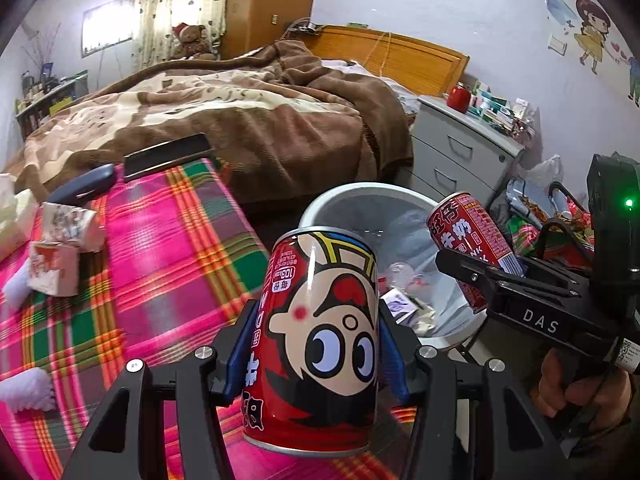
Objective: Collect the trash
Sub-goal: 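Carry both red cans over the white bin and release them inside, then move both tools back over the table toward the remaining trash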
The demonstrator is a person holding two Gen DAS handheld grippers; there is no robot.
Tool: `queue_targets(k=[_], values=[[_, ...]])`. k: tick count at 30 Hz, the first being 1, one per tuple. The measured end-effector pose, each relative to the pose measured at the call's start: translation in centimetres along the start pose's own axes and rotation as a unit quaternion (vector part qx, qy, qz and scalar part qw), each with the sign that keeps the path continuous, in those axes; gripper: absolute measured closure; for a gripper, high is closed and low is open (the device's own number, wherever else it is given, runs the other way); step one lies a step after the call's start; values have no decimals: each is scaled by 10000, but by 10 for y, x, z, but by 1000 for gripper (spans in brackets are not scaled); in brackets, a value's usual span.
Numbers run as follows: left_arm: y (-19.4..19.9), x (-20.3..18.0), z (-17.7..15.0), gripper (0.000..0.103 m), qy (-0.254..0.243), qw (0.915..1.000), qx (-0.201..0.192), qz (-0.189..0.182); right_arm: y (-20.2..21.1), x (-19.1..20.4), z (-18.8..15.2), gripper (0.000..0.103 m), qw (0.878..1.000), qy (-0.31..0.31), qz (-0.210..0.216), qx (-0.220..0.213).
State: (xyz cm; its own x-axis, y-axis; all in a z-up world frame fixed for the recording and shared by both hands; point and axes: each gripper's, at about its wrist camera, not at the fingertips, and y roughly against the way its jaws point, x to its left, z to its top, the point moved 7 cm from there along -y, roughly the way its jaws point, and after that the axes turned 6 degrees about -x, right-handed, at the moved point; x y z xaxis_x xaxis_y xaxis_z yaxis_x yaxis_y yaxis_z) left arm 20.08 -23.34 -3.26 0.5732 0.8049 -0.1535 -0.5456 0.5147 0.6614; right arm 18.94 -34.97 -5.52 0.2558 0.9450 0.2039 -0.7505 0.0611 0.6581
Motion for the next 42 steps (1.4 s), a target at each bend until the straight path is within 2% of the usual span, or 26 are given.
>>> queue_targets(k=[14,21,23,25,42], values=[[-50,-35,5,48,-22,9995,261,-161,-16,-41,-9,49,9991,-165,-265,297],[-60,-41,12,46,-65,9996,181,-201,-24,-51,-12,49,9981,-178,-379,459],[-61,-40,13,37,-19,9997,142,-179,-22,-51,-11,44,9983,-187,-368,418],[-60,-40,13,37,-56,9998,115,-174,-18,-51,-9,36,9986,-196,-352,352],[-36,-28,9,37,7,10000,-30,7,-6,-36,-4,36,9993,-180,-278,149]])
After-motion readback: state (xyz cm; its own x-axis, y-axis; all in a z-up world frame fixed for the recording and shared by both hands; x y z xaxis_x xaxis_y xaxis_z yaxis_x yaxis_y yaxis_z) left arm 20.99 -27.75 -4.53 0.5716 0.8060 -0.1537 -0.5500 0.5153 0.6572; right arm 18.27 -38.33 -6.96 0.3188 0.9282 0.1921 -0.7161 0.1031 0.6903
